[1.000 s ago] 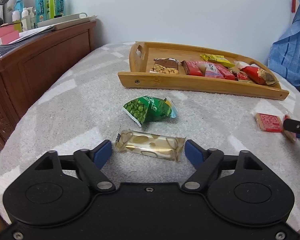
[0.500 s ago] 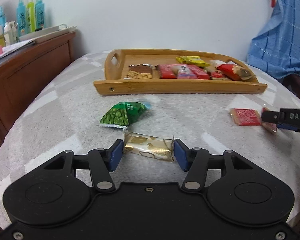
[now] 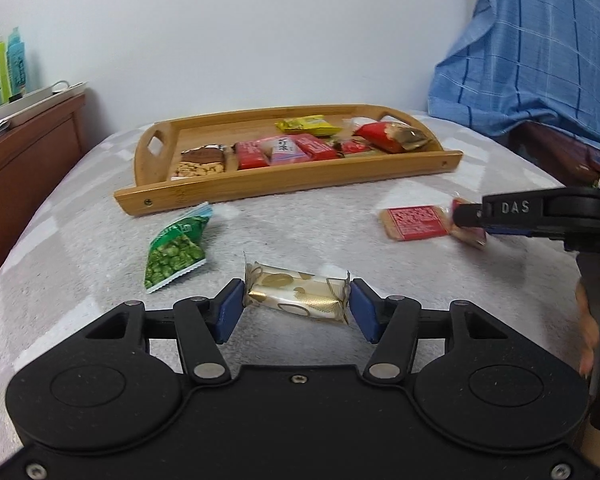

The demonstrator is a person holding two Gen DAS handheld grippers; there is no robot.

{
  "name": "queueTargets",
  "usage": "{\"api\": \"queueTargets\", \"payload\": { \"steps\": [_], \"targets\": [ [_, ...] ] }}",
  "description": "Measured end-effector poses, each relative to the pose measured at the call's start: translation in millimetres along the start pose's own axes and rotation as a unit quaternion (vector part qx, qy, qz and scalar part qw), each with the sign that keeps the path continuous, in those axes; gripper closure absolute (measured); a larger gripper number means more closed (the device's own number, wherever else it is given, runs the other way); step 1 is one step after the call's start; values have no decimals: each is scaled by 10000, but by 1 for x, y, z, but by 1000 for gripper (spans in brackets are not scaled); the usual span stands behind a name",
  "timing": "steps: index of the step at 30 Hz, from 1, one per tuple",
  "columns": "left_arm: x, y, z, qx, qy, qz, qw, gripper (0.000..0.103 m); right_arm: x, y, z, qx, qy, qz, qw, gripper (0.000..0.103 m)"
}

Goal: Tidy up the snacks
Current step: 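Grasp the gold-wrapped bar with the left tool while the right tool reaches toward red square packets, then lift the gold bar with the left tool while the right tool grasps a red square packet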

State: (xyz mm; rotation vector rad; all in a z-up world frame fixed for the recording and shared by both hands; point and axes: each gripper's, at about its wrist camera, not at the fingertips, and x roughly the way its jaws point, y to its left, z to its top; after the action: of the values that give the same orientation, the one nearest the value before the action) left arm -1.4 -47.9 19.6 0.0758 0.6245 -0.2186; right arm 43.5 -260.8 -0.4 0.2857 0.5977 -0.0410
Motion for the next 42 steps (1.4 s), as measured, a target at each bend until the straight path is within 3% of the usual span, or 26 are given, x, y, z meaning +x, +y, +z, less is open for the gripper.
{"api": "queueTargets", "payload": {
  "steps": [3,5,10,12,14,16,20,25,31,36,38,42],
  "targets": [
    [0,-2,-1,60,24,-43,10000,44,0,0,0,26,-8,-3,10000,57],
    [-1,-3,-1,86,6,-2,10000,36,-1,-1,0,68,-52,-69,9999,57],
    [-15,0,-1,-155,-15,65,9999,34,-2,-7,1,211,-94,-205,9995,56],
    [-24,2,-3,-338,11,-48,9994,38,-2,-9,1,274,-92,-202,9994,56],
    [-30,1,-6,-384,144,-200,9990,59,-3,-10,1,289,-89,-206,9993,54],
    [-27,-2,-10,-365,369,-327,9981,60,-3,-10,1,298,-89,-197,9993,45],
    [-15,3,-14,-635,627,-291,9956,60,-2,-7,0,256,-74,-170,9995,41],
    [-4,21,-5,-1450,577,-567,9861,56,-2,-6,0,249,-73,-161,9995,41],
    [15,36,9,-1968,598,-432,9777,56,-1,-6,-1,252,-90,-209,9994,41],
    [29,26,20,-1724,607,-100,9831,59,0,-5,0,239,-129,-274,9993,41],
    [34,19,24,-1531,613,-40,9863,70,1,-4,0,241,-155,-312,9991,41],
    [35,4,27,-1192,602,152,9909,71,4,-2,-1,214,-230,-444,9985,41]
  ]
}}
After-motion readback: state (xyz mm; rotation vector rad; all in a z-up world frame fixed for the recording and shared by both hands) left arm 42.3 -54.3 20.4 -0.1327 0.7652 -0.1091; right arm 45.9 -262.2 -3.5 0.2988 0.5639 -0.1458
